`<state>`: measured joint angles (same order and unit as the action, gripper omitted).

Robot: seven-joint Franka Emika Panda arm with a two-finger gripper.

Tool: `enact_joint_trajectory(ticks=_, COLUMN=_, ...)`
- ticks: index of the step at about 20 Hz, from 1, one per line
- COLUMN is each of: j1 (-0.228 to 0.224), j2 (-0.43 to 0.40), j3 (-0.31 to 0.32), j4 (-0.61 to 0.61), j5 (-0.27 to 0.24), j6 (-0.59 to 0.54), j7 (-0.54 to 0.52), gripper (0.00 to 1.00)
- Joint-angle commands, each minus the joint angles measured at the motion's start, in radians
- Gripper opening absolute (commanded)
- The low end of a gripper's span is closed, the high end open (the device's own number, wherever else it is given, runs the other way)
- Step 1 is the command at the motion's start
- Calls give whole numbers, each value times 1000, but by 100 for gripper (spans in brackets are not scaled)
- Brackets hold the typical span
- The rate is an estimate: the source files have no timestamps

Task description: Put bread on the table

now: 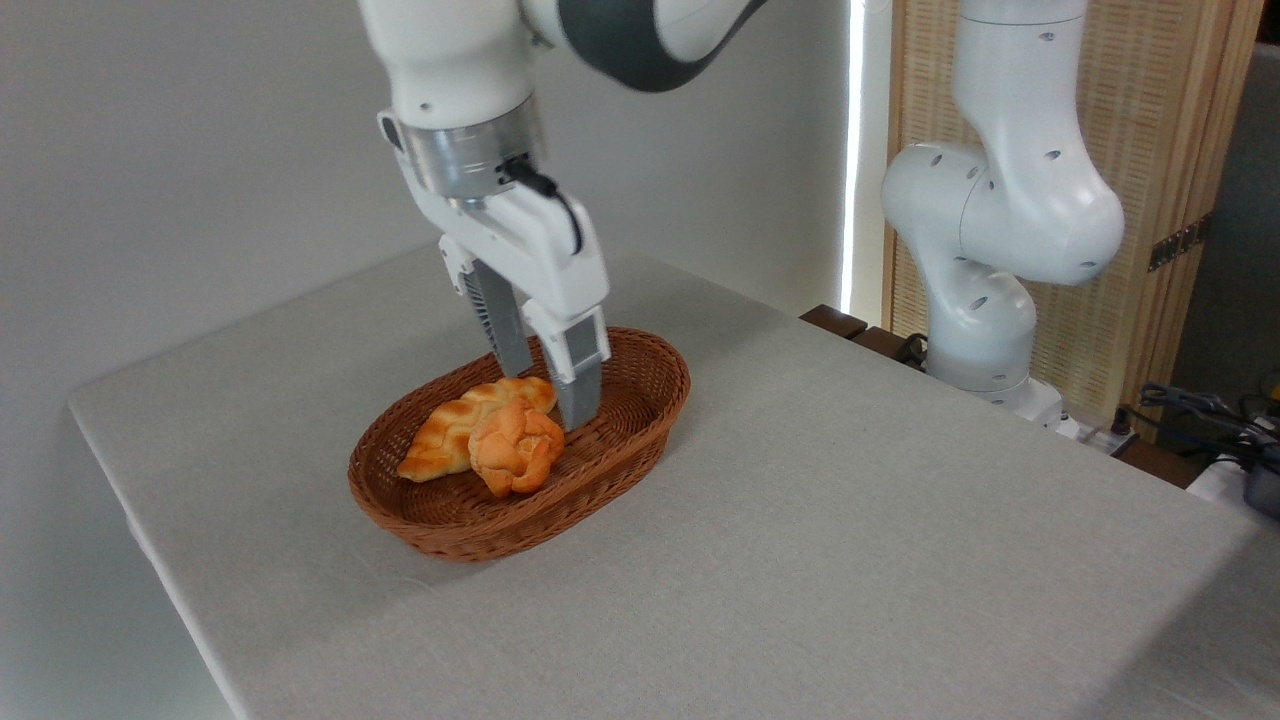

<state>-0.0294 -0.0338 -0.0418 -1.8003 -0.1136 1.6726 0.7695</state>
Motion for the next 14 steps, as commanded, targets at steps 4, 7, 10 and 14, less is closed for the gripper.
enact_joint_trajectory(ticks=4, j1=-6, j2=89, j3=-102, j4=4, j5=-89, j6=116, j7=-13, gripper=100)
enact_joint_trajectory(ticks=7, j1=-6, j2=117, j3=-128, j4=-2, j5=-89, j6=128, j7=-9, gripper=100)
enact_joint_trajectory(ticks=10, j1=-6, j2=144, j3=-130, j4=-7, j5=-81, j6=128, j7=11, gripper=100)
enact_joint_trajectory(ticks=14, j1=-6, j2=167, j3=-128, j4=-24, j5=-26, j6=125, j7=59, gripper=100)
